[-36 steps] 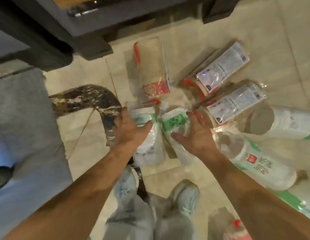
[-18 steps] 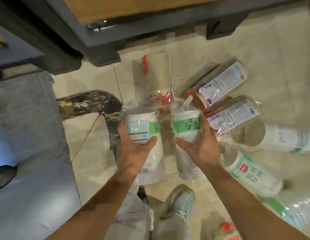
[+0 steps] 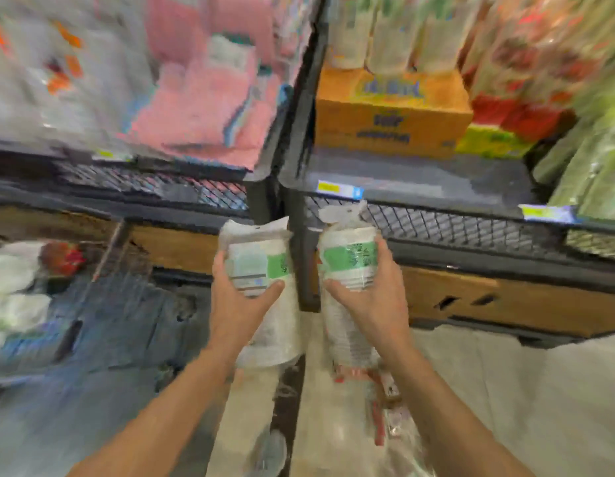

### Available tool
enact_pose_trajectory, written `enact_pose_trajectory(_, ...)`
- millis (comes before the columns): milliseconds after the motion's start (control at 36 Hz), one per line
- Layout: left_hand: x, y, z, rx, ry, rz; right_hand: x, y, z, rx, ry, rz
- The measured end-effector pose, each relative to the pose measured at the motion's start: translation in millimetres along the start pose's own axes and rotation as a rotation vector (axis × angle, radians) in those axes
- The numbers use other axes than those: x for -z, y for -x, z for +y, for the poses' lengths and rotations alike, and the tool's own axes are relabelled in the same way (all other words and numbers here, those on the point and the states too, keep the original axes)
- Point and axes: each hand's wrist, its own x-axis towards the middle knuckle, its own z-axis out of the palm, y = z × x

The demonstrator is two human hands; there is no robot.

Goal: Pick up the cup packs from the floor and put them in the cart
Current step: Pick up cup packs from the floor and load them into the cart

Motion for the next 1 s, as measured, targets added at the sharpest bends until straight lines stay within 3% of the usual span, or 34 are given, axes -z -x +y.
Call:
enact_pose_trajectory(194,149.9,50.5,75.0,-0.058,0.097,0.237,-3.7,22.0,-177.4,0.328,-0.061,-0.116)
enact_pose_trajectory(500,354.6,28.0,53.1,-0.021,0.261,0.592,-143.9,52.3,-358.5,0.639,-0.114,-0.341)
enact_pose_trajectory(722,450.7,-18.5,-1.1,0.116,0.354,0.690,-254.6,57.9,-432.4,0.731,0.026,-0.465)
enact_pose_trajectory(1000,493.0,-71.7,-74.9,0.302,0.424,0.773,-363.5,31.3,-468.5,0.690,0.167,-0.669)
